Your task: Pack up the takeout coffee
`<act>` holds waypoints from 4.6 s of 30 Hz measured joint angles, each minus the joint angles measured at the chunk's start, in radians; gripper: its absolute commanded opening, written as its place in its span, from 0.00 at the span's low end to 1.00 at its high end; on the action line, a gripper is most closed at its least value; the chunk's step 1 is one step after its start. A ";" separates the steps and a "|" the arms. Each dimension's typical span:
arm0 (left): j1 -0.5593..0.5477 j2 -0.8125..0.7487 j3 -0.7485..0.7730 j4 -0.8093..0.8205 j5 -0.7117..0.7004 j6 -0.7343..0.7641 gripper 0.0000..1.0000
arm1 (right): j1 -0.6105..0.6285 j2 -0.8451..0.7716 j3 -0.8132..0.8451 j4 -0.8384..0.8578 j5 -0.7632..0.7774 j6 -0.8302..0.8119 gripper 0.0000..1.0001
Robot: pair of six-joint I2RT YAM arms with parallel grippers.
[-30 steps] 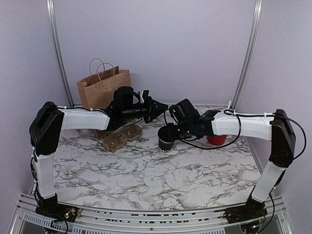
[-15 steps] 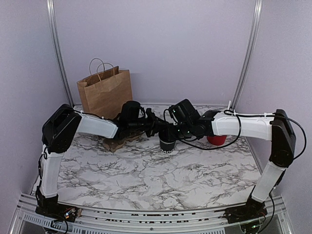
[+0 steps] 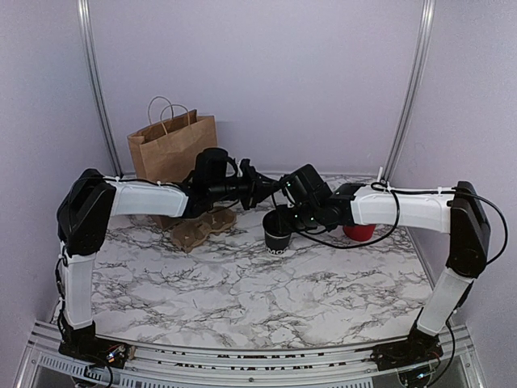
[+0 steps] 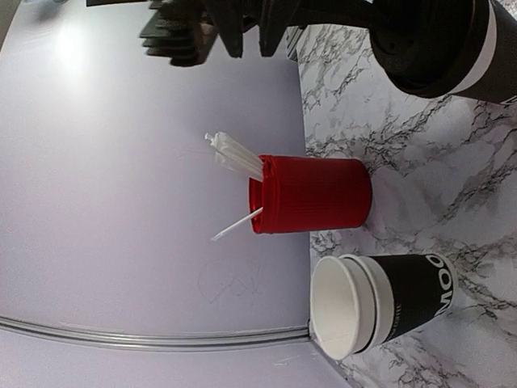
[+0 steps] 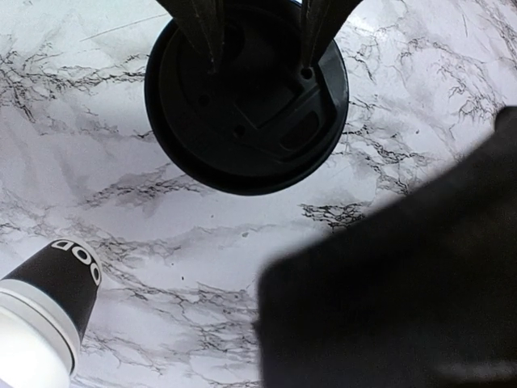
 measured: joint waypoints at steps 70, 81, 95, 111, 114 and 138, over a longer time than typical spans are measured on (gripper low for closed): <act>-0.037 0.143 0.065 -0.118 0.051 0.100 0.10 | -0.058 -0.101 -0.144 0.078 -0.064 0.024 0.26; -0.024 0.077 0.203 -0.378 0.032 0.235 0.13 | -0.057 -0.120 -0.137 0.023 -0.048 0.022 0.27; 0.073 -0.246 -0.100 -0.416 -0.011 0.350 0.13 | -0.093 -0.216 -0.131 -0.007 -0.051 0.015 0.31; 0.024 -0.368 -0.357 -0.442 -0.085 0.405 0.12 | -0.127 -0.097 -0.064 0.036 -0.127 -0.046 0.64; -0.007 -0.399 -0.407 -0.443 -0.098 0.412 0.12 | -0.127 -0.089 -0.042 0.039 -0.128 -0.058 0.70; -0.094 -0.443 -0.494 -0.447 -0.142 0.431 0.11 | -0.138 -0.053 -0.006 0.040 -0.206 -0.102 0.87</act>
